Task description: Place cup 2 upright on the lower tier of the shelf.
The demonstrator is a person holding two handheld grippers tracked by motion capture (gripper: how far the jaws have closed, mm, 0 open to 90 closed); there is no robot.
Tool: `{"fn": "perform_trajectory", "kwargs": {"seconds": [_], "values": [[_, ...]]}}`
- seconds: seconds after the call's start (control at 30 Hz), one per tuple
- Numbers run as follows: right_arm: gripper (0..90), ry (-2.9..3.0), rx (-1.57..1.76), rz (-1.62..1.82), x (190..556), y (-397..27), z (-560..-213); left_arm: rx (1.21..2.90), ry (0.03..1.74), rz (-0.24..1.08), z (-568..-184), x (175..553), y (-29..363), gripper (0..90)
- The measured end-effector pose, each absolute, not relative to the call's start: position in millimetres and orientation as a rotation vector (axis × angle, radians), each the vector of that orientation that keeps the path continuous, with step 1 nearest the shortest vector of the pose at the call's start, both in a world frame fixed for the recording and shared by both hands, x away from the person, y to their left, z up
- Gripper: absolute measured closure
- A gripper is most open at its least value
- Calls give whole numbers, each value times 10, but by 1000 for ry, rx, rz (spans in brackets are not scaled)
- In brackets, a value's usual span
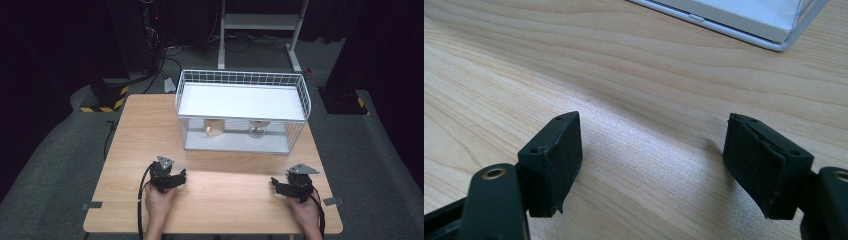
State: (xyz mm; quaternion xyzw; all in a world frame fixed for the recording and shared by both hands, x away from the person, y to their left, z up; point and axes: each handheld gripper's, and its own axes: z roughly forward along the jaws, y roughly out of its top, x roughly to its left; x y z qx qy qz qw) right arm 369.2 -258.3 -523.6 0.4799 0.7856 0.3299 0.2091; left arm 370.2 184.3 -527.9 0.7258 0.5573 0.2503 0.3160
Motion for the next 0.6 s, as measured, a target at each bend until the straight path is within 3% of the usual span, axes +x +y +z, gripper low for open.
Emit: {"fn": "perform_trajectory", "kwargs": {"seconds": [0.6], "values": [[235, 2189, 1327, 917, 3697, -2587, -5235, 1909, 1477, 652, -5279, 3694, 1831, 187]]}}
